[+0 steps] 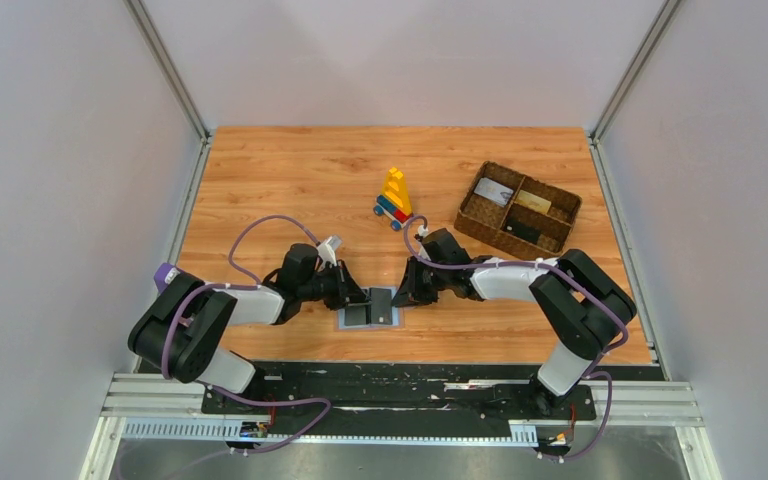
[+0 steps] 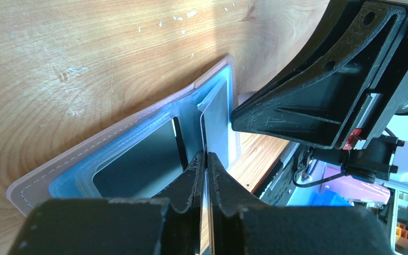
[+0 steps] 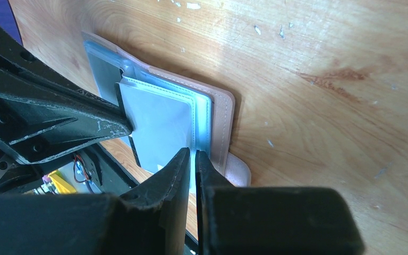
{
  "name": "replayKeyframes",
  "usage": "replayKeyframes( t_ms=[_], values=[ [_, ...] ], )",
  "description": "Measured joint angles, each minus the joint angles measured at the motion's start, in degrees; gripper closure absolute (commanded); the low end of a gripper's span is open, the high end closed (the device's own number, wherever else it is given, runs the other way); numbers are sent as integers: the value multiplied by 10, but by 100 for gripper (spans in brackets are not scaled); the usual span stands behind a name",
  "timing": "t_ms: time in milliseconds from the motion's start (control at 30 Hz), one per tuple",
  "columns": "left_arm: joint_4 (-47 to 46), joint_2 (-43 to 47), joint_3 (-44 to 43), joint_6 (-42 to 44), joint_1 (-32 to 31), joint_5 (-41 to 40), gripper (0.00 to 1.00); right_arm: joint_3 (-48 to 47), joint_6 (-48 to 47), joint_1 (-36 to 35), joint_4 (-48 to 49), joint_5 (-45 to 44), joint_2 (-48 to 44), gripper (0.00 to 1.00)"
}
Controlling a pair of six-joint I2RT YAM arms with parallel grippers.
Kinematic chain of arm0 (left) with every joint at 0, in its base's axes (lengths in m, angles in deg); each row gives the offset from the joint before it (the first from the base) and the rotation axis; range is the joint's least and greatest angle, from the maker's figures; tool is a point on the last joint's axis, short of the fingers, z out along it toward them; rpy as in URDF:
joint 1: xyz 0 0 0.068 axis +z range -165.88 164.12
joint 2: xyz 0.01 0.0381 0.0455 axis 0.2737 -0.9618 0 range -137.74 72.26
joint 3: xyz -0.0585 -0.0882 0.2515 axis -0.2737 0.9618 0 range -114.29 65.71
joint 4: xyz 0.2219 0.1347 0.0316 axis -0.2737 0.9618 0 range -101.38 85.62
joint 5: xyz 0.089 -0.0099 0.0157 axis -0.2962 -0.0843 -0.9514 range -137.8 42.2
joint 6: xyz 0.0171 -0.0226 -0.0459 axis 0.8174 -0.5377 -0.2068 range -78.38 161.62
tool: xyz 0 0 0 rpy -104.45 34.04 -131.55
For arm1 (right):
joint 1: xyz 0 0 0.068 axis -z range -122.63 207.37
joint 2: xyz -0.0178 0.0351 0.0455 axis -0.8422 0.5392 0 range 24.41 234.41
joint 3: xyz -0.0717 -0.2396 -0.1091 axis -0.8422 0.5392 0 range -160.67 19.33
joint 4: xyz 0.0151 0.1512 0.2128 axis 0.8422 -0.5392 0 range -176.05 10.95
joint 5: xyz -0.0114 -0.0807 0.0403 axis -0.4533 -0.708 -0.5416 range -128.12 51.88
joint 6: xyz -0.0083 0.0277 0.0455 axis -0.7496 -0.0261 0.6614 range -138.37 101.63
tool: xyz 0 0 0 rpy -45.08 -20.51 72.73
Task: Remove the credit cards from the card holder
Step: Remove the credit card from the card holder.
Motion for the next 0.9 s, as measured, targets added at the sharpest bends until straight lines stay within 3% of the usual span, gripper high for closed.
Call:
replayKeyframes(
  t_ms=[100,200,400,500,900],
  values=[
    [0,0,0,0,0,0,89,0,0,0,0,0,0,89],
    [0,0,0,0,0,0,82,0,0,0,0,0,0,89],
    [0,0,0,0,0,0,95,0,0,0,0,0,-1,89],
    [0,0,0,0,0,0,86,1,0,0,0,0,-1,89],
    [1,7,4,0,0,-5,87,1,0,0,0,0,-1,89]
  ],
)
